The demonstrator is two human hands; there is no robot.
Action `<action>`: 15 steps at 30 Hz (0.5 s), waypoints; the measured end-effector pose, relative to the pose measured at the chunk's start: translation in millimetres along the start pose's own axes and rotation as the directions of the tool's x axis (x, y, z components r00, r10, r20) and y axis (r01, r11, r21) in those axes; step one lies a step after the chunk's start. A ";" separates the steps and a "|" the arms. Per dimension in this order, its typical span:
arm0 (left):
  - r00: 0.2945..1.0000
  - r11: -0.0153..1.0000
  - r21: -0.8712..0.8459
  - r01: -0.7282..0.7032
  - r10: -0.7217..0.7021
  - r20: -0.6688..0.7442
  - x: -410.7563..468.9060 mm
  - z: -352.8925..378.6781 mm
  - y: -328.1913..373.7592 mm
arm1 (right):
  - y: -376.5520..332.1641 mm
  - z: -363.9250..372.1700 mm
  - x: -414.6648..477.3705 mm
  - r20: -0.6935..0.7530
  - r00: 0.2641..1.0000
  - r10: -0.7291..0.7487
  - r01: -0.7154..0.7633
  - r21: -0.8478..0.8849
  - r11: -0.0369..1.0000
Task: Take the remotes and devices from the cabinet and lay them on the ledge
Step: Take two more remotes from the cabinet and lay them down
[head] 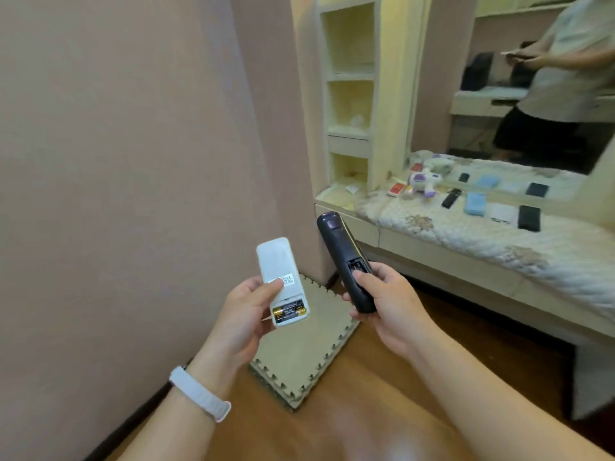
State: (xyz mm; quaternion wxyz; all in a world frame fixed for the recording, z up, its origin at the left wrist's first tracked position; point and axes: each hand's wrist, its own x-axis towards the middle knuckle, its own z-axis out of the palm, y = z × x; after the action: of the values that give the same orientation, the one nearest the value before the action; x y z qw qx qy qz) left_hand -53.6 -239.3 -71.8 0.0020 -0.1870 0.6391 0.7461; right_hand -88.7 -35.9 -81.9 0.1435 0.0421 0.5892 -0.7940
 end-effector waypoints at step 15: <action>0.913 0.981 0.185 0.056 -0.125 0.388 93.2 176.7 -30.6 | -10.0 -154.8 8.9 -0.486 0.873 -0.040 0.098 0.095 0.991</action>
State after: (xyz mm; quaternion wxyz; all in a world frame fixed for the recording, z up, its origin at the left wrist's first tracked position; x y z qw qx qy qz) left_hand -181.7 -87.0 -107.2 0.1824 -0.0604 0.6773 0.7102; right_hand -115.8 111.9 -121.5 -0.0392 0.2262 0.5602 -0.7959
